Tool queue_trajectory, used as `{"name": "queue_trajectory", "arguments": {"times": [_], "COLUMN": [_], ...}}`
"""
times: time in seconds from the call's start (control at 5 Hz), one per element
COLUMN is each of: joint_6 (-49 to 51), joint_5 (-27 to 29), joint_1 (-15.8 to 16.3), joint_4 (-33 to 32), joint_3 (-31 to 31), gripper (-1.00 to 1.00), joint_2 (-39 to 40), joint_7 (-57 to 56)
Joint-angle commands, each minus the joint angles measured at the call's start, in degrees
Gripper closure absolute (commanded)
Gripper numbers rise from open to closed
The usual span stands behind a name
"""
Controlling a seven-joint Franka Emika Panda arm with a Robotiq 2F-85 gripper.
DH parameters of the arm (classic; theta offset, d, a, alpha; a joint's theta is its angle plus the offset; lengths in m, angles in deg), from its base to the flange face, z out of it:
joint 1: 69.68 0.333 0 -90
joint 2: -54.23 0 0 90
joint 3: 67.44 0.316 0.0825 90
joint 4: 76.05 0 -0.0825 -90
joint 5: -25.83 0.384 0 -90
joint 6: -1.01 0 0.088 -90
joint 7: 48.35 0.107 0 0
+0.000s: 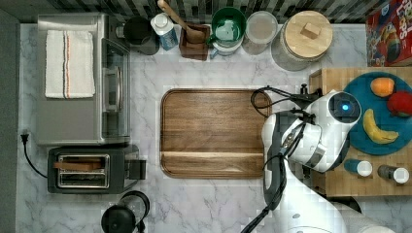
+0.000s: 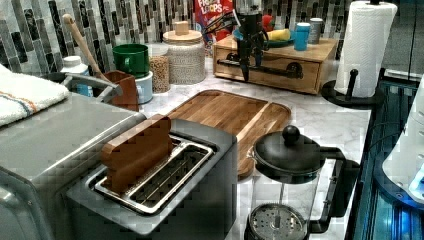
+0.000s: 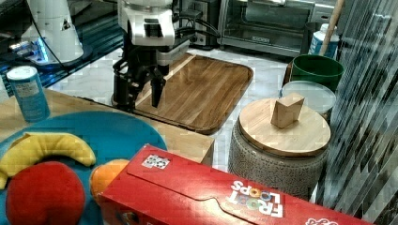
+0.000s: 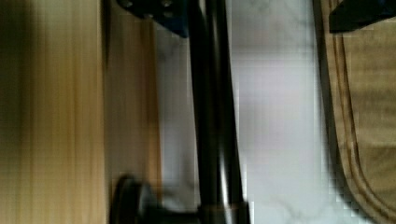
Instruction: Open the drawer.
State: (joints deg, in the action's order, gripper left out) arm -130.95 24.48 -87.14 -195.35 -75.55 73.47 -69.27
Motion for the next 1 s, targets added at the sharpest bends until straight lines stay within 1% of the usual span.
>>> {"name": "queue_trajectory", "arguments": {"times": [0.2,0.4,0.6,0.8,1.0], "joint_6": [4.46,2.08,1.33,2.87,0.99], "joint_5": [1.66,2.29,1.68,1.96,2.94], "joint_1": [5.72,6.4,7.3,9.17,10.65], "joint_4": [5.8,6.19,4.87,3.95,2.21], "joint_3": [4.13,5.25,6.27,8.03,11.21], "gripper": [-1.0,-1.0,-1.0,-1.0,-1.0], "joint_2": [0.33,1.9,1.88,0.7,-0.54], "joint_7": [6.72,8.3,11.27,14.97,19.76]}}
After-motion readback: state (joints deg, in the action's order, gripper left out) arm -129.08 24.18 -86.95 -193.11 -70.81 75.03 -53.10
